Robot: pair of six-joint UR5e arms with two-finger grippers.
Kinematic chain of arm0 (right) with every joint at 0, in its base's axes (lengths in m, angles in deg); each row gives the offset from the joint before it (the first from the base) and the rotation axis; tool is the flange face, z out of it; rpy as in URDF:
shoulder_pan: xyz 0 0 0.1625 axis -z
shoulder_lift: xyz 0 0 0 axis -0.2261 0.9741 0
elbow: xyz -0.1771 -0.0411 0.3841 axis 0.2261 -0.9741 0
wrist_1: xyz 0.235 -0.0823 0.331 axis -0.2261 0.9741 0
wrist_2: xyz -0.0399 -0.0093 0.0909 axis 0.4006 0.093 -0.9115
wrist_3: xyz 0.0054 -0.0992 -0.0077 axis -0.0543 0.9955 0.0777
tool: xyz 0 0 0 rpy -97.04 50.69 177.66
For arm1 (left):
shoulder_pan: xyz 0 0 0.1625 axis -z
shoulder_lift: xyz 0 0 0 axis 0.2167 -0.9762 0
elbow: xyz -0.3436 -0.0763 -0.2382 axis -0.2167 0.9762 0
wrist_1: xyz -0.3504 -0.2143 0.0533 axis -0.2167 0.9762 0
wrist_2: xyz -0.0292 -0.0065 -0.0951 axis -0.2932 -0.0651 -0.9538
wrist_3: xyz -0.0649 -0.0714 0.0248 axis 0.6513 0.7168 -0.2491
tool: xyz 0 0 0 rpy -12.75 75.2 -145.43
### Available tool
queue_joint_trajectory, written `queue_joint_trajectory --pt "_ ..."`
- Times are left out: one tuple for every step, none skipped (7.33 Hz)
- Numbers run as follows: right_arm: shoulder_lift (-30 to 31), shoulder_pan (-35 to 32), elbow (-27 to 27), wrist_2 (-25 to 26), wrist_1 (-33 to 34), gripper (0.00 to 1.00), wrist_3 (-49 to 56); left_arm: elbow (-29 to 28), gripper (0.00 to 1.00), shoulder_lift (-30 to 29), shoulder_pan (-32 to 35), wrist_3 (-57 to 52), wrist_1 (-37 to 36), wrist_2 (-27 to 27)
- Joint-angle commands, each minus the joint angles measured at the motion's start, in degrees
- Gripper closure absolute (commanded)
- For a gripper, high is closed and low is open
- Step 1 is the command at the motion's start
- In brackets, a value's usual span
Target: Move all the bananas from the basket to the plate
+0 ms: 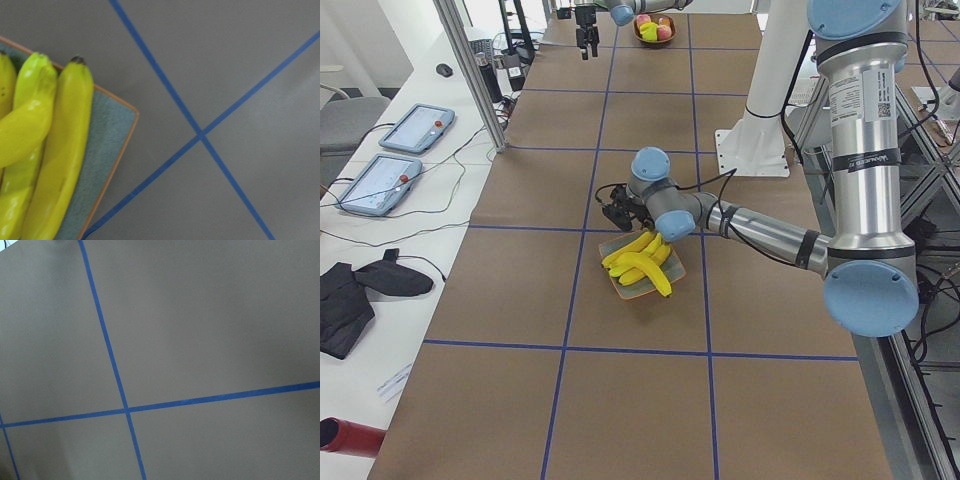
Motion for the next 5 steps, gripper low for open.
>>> queue_joint_trajectory --pt "4.7 -3.9 -0.7 1.7 0.6 0.0 11.1 -4.8 0.0 -12.7 5.3 -19.3 -17.0 0.3" --pt "5.6 -7.0 -4.8 2.5 0.7 0.0 18.5 -8.8 0.0 -14.9 7.1 -29.0 -18.3 0.5" --pt "7.1 -10.0 -8.4 3.1 0.8 0.0 26.9 -12.1 0.0 -15.0 10.0 -40.9 -18.3 0.3" --pt "8.4 -12.8 -10.7 5.5 0.8 0.0 32.6 -14.8 0.0 -15.0 12.4 -51.5 -18.4 0.3" --pt "10.3 -15.0 -12.0 7.5 2.1 0.0 40.1 -16.8 0.0 -14.9 14.3 -60.0 -18.4 0.1"
